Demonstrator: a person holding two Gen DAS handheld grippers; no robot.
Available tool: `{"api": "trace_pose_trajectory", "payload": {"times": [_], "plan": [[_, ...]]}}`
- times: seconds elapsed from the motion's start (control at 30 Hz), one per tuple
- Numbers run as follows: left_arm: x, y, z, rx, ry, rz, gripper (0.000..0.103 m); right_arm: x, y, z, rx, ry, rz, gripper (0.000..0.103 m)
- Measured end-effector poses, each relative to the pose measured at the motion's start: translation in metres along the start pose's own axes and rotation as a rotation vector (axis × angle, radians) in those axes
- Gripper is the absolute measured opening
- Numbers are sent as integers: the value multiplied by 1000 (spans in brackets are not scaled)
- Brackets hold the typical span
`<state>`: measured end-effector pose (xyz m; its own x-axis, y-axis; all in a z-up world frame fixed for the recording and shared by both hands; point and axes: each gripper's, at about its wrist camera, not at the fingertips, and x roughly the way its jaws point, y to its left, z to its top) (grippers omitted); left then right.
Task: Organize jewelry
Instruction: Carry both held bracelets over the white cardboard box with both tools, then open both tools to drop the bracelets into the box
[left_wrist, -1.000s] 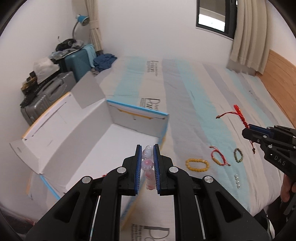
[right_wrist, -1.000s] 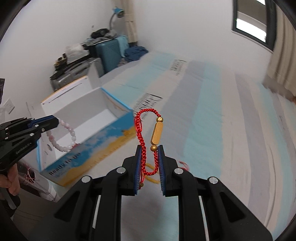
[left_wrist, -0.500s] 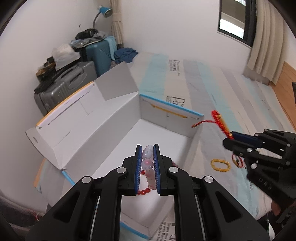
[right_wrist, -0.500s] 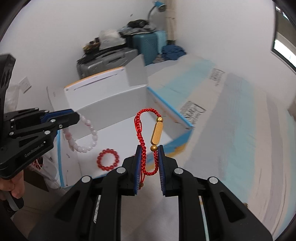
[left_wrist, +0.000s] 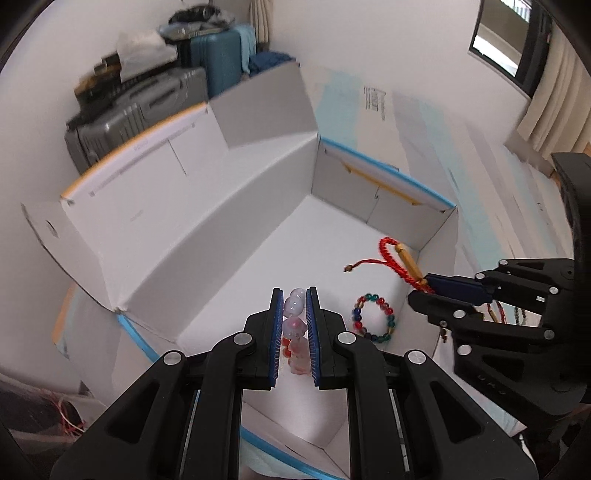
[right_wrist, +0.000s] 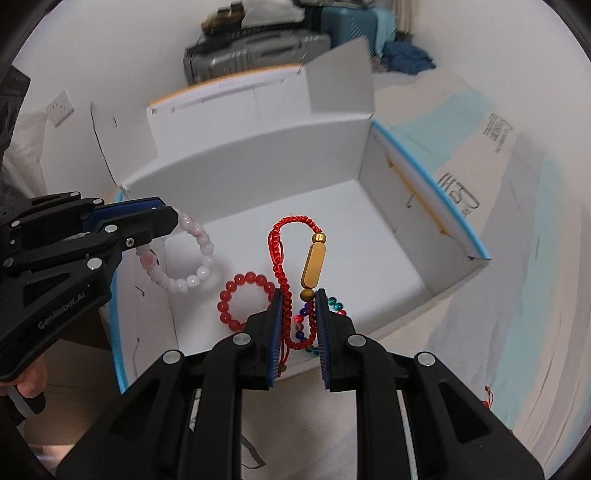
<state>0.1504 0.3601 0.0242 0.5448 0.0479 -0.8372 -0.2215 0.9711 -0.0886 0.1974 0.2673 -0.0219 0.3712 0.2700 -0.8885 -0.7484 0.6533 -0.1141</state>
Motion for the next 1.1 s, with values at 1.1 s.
{"api": "trace_pose_trajectory", "payload": {"times": [1.1], "plan": [[67,5,-17,45,215,68,14,65,26,5,-120,188,-49,42]]}}
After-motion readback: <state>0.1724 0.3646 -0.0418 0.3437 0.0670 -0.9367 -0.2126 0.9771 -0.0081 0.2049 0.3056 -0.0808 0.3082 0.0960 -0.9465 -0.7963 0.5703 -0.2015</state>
